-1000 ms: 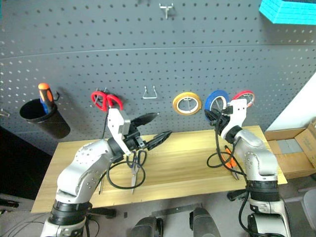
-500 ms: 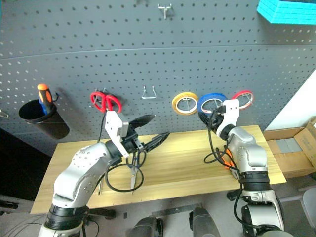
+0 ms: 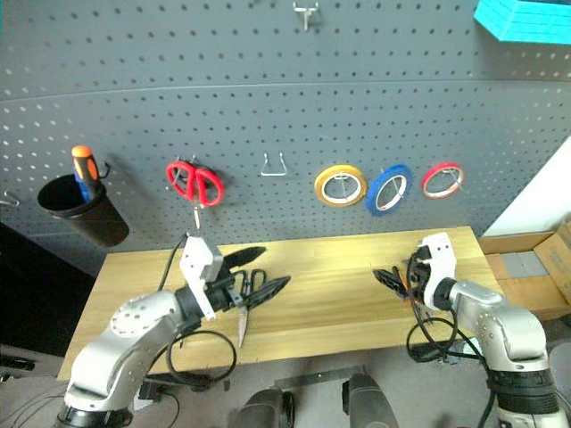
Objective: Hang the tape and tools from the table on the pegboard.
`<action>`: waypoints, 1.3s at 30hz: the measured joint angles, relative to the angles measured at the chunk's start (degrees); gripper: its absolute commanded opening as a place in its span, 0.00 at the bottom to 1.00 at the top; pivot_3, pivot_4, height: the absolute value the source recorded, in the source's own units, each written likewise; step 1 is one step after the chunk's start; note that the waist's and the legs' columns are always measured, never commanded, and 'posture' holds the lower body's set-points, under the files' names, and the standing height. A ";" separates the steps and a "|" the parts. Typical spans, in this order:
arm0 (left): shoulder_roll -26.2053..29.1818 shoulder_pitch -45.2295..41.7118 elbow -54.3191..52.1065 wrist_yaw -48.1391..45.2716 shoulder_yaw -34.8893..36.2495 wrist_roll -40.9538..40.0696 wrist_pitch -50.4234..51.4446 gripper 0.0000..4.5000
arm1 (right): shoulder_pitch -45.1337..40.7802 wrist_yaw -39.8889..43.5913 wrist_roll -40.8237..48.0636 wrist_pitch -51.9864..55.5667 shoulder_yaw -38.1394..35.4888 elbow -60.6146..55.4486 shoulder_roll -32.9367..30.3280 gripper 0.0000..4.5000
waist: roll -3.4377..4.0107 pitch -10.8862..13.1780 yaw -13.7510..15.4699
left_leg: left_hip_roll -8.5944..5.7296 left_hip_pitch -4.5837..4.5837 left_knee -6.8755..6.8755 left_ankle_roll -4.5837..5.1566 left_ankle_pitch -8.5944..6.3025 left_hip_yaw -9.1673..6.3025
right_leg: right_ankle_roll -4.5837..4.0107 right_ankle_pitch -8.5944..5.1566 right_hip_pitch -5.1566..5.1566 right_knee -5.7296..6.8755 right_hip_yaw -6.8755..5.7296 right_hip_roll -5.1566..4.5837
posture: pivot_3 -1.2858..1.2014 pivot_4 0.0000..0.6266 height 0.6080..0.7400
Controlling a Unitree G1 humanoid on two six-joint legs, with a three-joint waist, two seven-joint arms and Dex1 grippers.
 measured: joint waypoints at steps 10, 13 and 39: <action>2.31 6.49 -7.70 0.18 0.36 -2.79 4.88 1.00 | -12.07 -5.01 -10.20 3.85 5.25 20.82 0.57 0.99 | -0.06 2.77 0.75 | 0.03 -0.27 -0.08 0.27 0.17 0.01 | -0.31 0.28 -0.16 -0.10 -0.06 -0.02 | 0.51 0.54 1.00; 2.61 7.30 -8.88 0.61 0.91 -3.61 5.89 1.00 | -12.00 -4.84 -11.39 4.28 5.25 21.49 0.30 0.99 | 0.03 3.20 1.03 | 0.02 -0.41 -0.14 0.26 0.13 -0.10 | -0.31 0.28 -0.18 -0.31 -0.18 -0.05 | 0.50 0.56 1.00; 2.91 8.84 -12.15 4.00 1.45 -5.85 8.28 1.00 | -12.12 -3.55 -17.07 5.08 6.70 24.35 -0.53 0.75 | 0.29 4.66 1.71 | 0.02 -1.09 -0.21 0.25 0.08 -0.57 | -0.17 0.37 -0.32 -1.08 -0.63 -0.10 | 0.51 0.58 1.00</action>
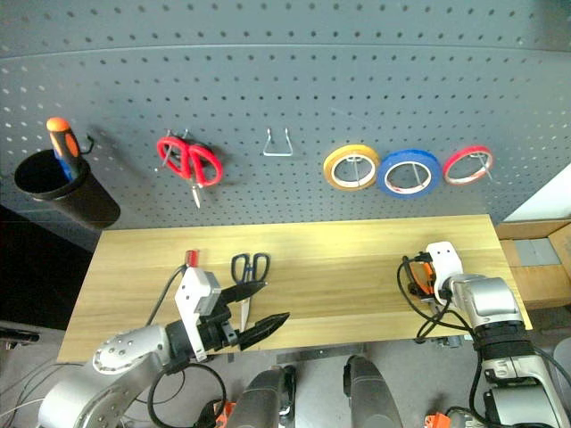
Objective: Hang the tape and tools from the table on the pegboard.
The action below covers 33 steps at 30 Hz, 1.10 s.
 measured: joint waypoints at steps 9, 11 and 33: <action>0.00 -0.10 0.01 0.43 0.04 0.00 0.55 1.00 | 0.20 0.07 -0.91 0.88 0.04 -0.67 0.26 0.48 | 0.00 0.00 0.08 | 0.00 -0.03 0.00 0.00 0.00 -0.09 | 0.00 0.00 0.00 -0.03 -0.08 -0.01 | 0.50 0.58 1.00; 0.00 -0.57 0.17 0.29 0.50 -0.13 0.55 1.00 | 1.54 0.31 -0.64 2.86 0.04 -3.67 0.16 0.48 | 0.03 0.03 0.23 | 0.00 -0.10 -0.01 0.00 0.00 -0.19 | 0.00 0.00 -0.02 -0.06 -0.17 -0.02 | 0.50 0.57 1.00; -5.44 -9.48 6.11 5.63 11.59 -0.03 -8.67 1.00 | -8.68 12.38 26.92 3.58 -5.41 -39.11 15.27 0.48 | 0.18 -0.13 0.59 | -0.05 -0.31 -0.01 -0.74 0.26 -0.63 | 0.00 0.02 -0.05 -0.11 -0.78 -0.13 | 0.52 0.37 1.00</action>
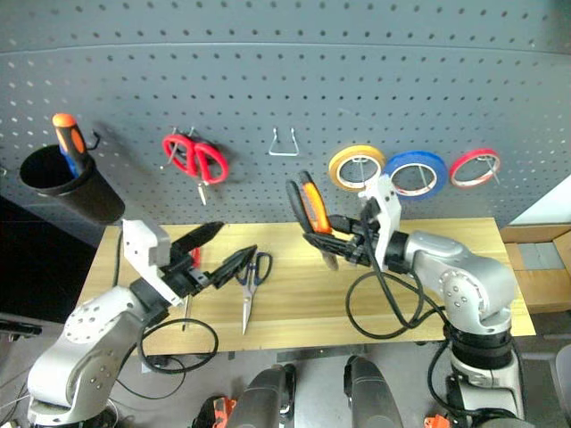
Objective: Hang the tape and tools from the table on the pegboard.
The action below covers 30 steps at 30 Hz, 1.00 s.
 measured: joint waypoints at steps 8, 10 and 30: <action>-3.19 -2.13 -3.49 5.79 1.30 -0.18 -0.89 1.00 | -14.13 -3.82 -0.01 -6.46 1.87 4.13 7.02 0.48 | -0.04 -0.02 -0.02 | -0.01 0.01 0.03 -0.09 0.06 -0.03 | -0.02 0.02 -0.06 0.15 -0.03 0.00 | 0.52 0.42 1.00; -4.33 -2.03 -3.78 7.10 1.25 0.49 -2.02 1.00 | -17.21 -5.28 -1.66 -10.00 2.63 5.97 8.79 0.48 | -0.04 -0.02 -0.07 | -0.01 0.01 0.03 -0.09 0.06 -0.02 | -0.03 0.02 -0.09 0.18 -0.02 -0.01 | 0.53 0.43 1.00; -9.02 2.71 -5.59 10.57 -8.30 15.05 -14.36 1.00 | -23.09 -7.19 -19.80 -41.07 7.45 28.21 14.40 0.48 | -0.05 -0.02 -0.08 | 0.01 -0.61 0.09 -0.13 0.09 0.11 | -0.16 0.09 -0.93 0.43 0.04 -0.02 | 0.53 0.45 1.00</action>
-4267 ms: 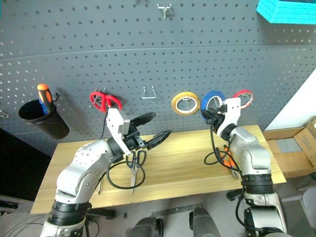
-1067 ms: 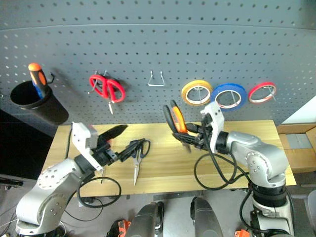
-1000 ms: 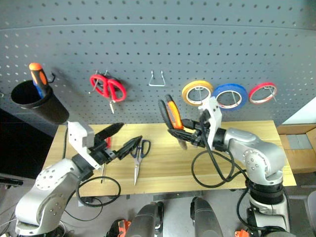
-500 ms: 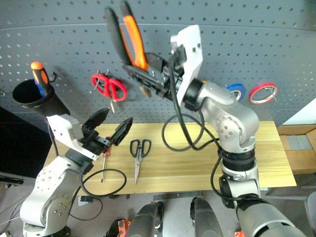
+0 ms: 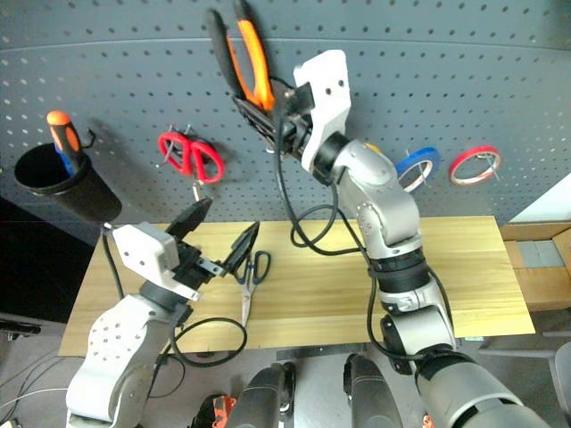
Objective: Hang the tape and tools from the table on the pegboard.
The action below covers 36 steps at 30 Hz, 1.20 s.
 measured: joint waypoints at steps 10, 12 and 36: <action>-0.79 1.06 0.10 0.00 -0.62 0.34 -0.22 1.00 | -0.05 -2.21 -4.18 -6.88 0.45 4.63 1.68 0.48 | 0.00 0.00 0.00 | 0.00 -0.01 0.06 -0.02 0.03 -0.01 | -0.07 0.04 0.00 0.06 -0.02 0.01 | 0.53 0.46 1.00; -0.79 1.06 0.10 0.00 -0.62 0.33 -0.17 1.00 | -0.04 -2.22 -4.89 -8.48 0.57 5.28 1.76 0.48 | 0.00 0.00 0.00 | 0.00 -0.01 0.06 -0.02 0.03 -0.01 | -0.07 0.04 0.00 0.07 -0.02 0.01 | 0.53 0.46 1.00; -0.85 2.05 -0.03 0.49 -0.62 -0.07 1.39 1.00 | 7.66 -2.79 -13.47 -15.00 3.75 6.63 1.25 0.64 | 0.00 0.00 -0.04 | 0.00 0.01 0.09 -0.07 0.09 -0.04 | -0.12 0.08 -0.01 0.16 -0.04 0.02 | 0.53 0.48 1.00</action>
